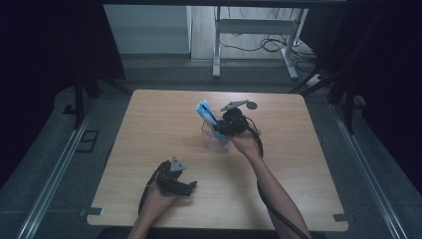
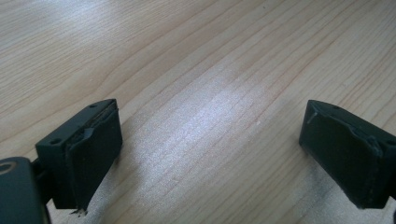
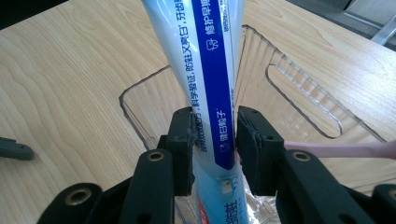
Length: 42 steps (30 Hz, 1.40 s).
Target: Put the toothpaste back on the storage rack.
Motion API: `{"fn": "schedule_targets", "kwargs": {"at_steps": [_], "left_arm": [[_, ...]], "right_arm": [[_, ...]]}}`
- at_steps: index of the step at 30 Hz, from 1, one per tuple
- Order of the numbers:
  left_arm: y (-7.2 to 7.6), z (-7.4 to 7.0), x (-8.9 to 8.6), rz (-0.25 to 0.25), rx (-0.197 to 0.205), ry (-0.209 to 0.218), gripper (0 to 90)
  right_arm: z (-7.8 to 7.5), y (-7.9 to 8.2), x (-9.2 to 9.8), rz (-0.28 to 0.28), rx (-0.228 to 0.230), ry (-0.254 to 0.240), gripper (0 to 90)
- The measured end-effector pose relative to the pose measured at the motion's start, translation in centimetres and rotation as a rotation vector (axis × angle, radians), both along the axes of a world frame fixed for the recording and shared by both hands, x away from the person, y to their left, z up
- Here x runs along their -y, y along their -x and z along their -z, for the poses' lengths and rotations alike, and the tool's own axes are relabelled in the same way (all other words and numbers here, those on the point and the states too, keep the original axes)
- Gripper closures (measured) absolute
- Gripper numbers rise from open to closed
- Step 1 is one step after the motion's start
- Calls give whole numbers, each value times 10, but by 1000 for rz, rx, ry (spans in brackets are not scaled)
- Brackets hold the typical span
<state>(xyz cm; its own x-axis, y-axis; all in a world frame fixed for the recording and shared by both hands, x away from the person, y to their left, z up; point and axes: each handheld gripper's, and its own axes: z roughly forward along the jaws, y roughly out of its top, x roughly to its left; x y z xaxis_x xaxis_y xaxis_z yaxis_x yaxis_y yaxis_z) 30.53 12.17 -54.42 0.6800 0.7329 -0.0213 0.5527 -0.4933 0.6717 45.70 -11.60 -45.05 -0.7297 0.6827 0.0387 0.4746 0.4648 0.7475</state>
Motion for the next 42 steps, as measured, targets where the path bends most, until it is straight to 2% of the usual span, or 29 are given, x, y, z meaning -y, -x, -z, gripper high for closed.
{"fn": "schedule_targets", "kwargs": {"at_steps": [7, 11, 21, 28, 42], "left_arm": [[0, 0, 0, -1, 0, -1, 61], [0, 0, 0, -1, 0, -1, 61], [0, 0, 0, 0, 0, 0, 61], [0, 0, 0, 0, 0, 0, 61], [0, 0, 0, 0, 0, -1, 61]], "right_arm": [[-3, 1, 4, -3, -8, -28, 614], [-4, 2, 5, -3, -2, -9, 574], [-11, 8, 9, -13, 21, -8, 471], [-12, 13, 12, -52, 50, 5, 403], [-18, 21, 20, -55, 62, -10, 290]]}}
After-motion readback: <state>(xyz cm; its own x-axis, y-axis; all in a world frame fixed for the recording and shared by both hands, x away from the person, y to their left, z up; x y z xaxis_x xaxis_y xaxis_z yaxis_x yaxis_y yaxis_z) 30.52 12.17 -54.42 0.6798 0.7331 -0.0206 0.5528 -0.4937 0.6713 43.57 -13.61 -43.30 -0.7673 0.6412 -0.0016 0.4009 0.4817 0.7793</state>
